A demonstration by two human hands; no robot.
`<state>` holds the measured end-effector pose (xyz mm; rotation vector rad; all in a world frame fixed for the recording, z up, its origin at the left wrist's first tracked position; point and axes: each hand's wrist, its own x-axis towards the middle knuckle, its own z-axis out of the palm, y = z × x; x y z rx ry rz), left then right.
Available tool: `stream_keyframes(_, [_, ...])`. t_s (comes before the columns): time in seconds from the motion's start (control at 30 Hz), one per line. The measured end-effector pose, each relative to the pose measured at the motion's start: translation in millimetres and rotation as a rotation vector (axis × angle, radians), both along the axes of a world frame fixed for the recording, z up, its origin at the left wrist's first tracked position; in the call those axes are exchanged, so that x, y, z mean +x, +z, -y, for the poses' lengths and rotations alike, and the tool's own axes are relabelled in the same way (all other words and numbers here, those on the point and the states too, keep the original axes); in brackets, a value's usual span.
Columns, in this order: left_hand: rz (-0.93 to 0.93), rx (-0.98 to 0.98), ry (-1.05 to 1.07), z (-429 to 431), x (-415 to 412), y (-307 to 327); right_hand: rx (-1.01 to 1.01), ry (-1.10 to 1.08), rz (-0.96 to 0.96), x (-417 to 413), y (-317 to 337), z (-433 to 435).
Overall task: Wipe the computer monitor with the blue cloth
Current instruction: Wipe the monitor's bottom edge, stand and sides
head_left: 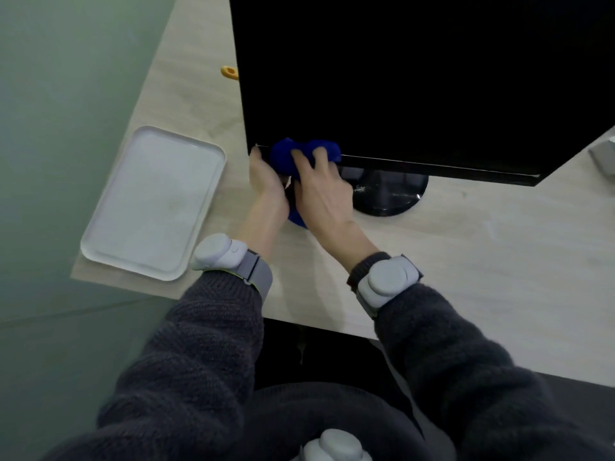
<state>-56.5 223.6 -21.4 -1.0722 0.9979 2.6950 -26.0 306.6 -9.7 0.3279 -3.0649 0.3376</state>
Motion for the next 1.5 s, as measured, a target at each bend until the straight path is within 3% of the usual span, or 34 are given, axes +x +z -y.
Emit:
stream_keyframes(0.17, [0.035, -0.207, 0.082, 3, -8, -4, -0.036, -0.122, -0.02, 7, -2, -76])
stream_keyframes(0.5, [-0.02, -0.053, -0.038, -129, 5, 1, -0.052, -0.218, 0.02, 12, -5, -166])
stream_keyframes(0.93, [-0.034, 0.144, -0.021, -263, 10, -5, -0.082, -0.37, 0.013, 19, -3, -285])
stream_keyframes(1.2, [-0.009, 0.154, 0.045, -276, 3, 4, -0.091, -0.512, 0.018, 21, -7, -339])
stream_keyframes(1.5, [-0.017, 0.139, 0.042, -277, 6, 2, -0.105, -0.576, 0.08, 18, -5, -325])
